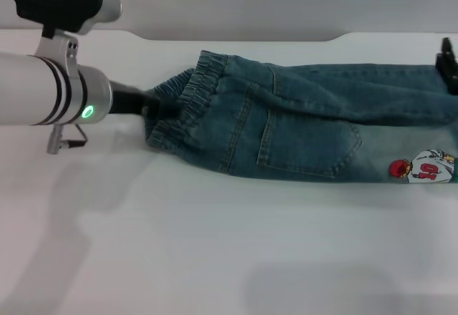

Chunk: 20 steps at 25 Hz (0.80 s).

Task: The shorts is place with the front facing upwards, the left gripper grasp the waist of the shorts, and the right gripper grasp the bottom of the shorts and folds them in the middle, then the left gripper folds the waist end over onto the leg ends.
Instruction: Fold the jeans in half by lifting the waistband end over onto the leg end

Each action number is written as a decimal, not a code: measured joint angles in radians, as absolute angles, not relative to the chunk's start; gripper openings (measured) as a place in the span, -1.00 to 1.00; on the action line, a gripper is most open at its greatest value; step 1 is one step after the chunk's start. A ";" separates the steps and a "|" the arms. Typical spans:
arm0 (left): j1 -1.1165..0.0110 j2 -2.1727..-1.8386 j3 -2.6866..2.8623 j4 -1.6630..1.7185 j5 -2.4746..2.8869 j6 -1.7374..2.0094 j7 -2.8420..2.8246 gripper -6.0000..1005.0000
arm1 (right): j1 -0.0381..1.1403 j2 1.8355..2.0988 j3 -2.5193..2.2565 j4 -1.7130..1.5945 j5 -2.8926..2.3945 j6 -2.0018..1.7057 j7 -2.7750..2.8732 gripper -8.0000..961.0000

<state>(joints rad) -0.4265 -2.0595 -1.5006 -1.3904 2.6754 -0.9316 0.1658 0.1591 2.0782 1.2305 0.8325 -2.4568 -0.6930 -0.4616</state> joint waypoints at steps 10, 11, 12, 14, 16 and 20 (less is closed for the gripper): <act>-0.506 -2.062 -1.521 -1.303 2.658 -1.054 0.169 0.65 | 0.172 2.079 1.195 0.811 -2.458 -0.703 -0.458 0.62; -0.510 -2.062 -1.521 -1.302 2.652 -1.058 0.169 0.65 | 0.171 2.080 1.193 0.809 -2.458 -0.704 -0.458 0.62; -0.513 -2.062 -1.521 -1.301 2.647 -1.061 0.170 0.65 | 0.171 2.080 1.192 0.808 -2.457 -0.704 -0.459 0.62; -0.520 -2.062 -1.520 -1.295 2.628 -1.062 0.172 0.65 | 0.170 2.080 1.190 0.806 -2.458 -0.704 -0.459 0.62; -0.528 -2.061 -1.518 -1.283 2.618 -1.059 0.173 0.65 | 0.168 2.080 1.188 0.806 -2.458 -0.704 -0.459 0.62; -0.550 -2.061 -1.515 -1.240 2.614 -1.052 0.175 0.64 | 0.165 2.080 1.182 0.805 -2.458 -0.704 -0.460 0.62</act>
